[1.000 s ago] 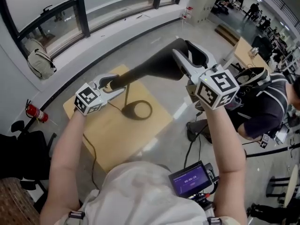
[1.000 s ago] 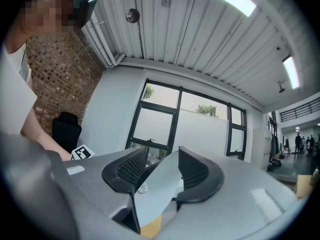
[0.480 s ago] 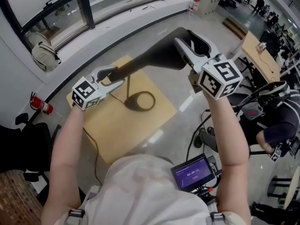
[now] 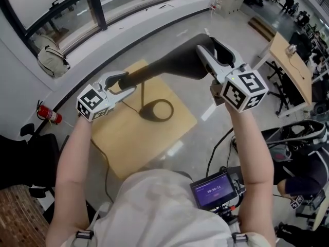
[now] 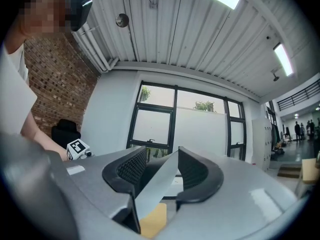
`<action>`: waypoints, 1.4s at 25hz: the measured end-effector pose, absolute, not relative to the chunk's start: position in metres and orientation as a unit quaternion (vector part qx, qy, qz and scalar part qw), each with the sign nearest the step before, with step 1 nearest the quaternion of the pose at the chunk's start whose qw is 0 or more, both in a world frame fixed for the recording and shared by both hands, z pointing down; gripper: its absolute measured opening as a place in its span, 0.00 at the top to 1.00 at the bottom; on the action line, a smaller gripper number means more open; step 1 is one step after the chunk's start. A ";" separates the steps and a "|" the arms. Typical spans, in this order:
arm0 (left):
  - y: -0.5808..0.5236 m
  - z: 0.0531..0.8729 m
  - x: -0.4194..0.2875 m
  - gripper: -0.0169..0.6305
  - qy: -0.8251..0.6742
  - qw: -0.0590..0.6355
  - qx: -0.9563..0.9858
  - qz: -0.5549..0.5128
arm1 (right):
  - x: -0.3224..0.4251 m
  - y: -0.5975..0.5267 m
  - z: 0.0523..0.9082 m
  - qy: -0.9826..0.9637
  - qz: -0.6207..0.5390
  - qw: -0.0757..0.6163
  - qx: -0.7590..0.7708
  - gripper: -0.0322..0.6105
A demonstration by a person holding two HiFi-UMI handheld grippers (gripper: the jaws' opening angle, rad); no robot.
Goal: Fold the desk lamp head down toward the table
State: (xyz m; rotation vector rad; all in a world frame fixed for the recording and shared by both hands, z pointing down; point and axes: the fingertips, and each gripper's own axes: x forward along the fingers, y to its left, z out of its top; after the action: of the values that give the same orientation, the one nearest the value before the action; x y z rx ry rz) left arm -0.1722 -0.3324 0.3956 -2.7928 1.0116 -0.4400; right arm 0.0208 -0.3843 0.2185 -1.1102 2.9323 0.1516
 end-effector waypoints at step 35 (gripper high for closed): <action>-0.324 0.366 -0.174 0.62 0.309 0.119 -0.924 -0.193 | 0.061 -0.402 0.294 0.920 -0.053 0.021 -0.387 0.63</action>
State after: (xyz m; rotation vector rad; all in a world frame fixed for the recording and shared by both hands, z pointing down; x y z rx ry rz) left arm -0.1737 -0.3237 0.3660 -2.6994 0.9036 -0.5644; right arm 0.0607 -0.4016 0.2937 -1.1983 2.8527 -0.1656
